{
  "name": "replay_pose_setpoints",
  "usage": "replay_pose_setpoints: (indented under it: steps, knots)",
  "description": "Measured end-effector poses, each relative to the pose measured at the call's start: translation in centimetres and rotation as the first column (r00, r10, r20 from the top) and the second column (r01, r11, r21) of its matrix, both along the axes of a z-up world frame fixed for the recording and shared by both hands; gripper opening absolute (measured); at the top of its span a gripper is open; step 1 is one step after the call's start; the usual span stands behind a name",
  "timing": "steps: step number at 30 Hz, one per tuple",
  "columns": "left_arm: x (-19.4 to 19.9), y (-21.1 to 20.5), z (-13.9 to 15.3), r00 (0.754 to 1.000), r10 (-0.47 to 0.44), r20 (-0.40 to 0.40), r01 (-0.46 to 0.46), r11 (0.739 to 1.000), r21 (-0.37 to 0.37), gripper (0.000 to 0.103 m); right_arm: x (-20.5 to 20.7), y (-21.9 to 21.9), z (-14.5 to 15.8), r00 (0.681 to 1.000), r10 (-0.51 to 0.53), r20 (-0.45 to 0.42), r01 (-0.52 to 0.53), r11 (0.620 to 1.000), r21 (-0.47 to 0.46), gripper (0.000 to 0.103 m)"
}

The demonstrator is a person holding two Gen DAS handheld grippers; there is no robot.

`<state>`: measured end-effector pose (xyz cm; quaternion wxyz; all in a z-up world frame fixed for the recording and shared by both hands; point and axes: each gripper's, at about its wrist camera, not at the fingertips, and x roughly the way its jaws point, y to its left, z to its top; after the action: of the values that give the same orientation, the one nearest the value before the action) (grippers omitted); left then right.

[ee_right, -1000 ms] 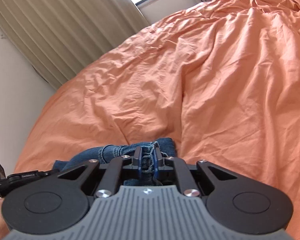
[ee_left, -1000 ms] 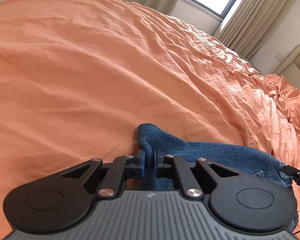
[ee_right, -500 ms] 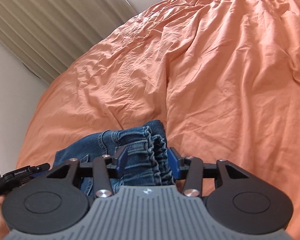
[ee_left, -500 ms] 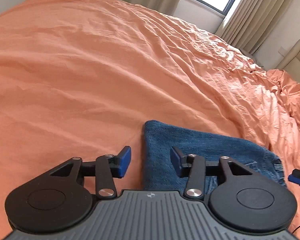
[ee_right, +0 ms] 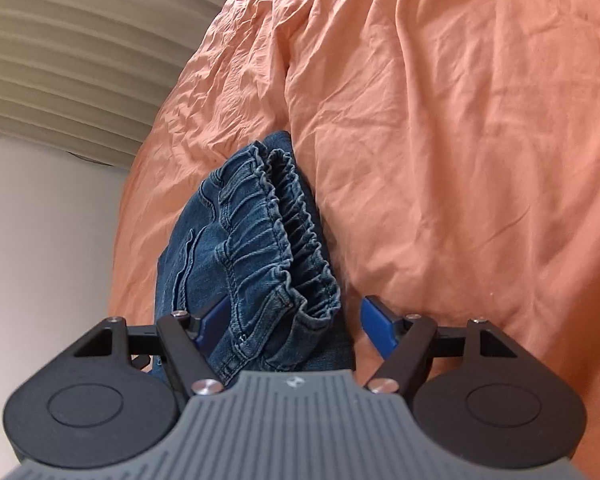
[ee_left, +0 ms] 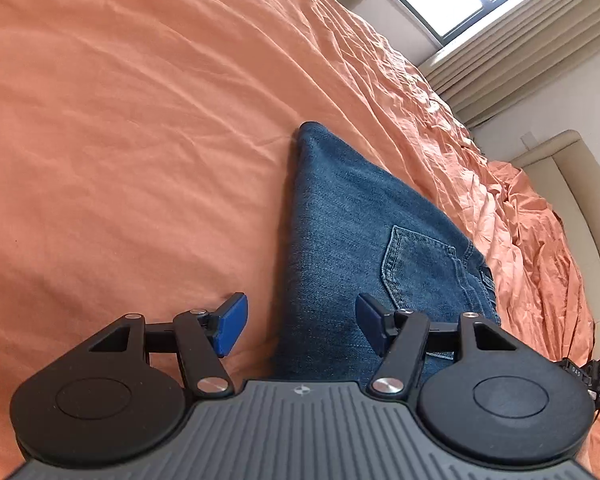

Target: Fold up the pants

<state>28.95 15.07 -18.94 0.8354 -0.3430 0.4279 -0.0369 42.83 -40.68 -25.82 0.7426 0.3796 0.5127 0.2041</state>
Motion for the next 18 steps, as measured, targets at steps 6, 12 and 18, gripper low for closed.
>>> replay_pose_setpoints:
  steps: [6, 12, 18]
  knots:
    - [1.6, 1.6, -2.1, 1.000, 0.031, 0.001, -0.031, 0.986, -0.161, 0.069, 1.7, 1.0, -1.8, 1.000, 0.005, -0.025, -0.004, 0.999, 0.052, 0.064]
    - [3.2, 2.1, -3.8, 1.000, 0.011, 0.014, -0.007, 0.972, -0.234, 0.059, 4.1, 1.8, -2.9, 0.998, 0.064, -0.013, -0.063, 0.993, 0.103, 0.062]
    - [4.2, 2.2, -4.5, 1.000, -0.012, 0.015, 0.015, 0.968, -0.250, 0.041, 5.8, 2.3, -3.2, 0.992, 0.123, 0.004, -0.123, 0.987, 0.107, 0.050]
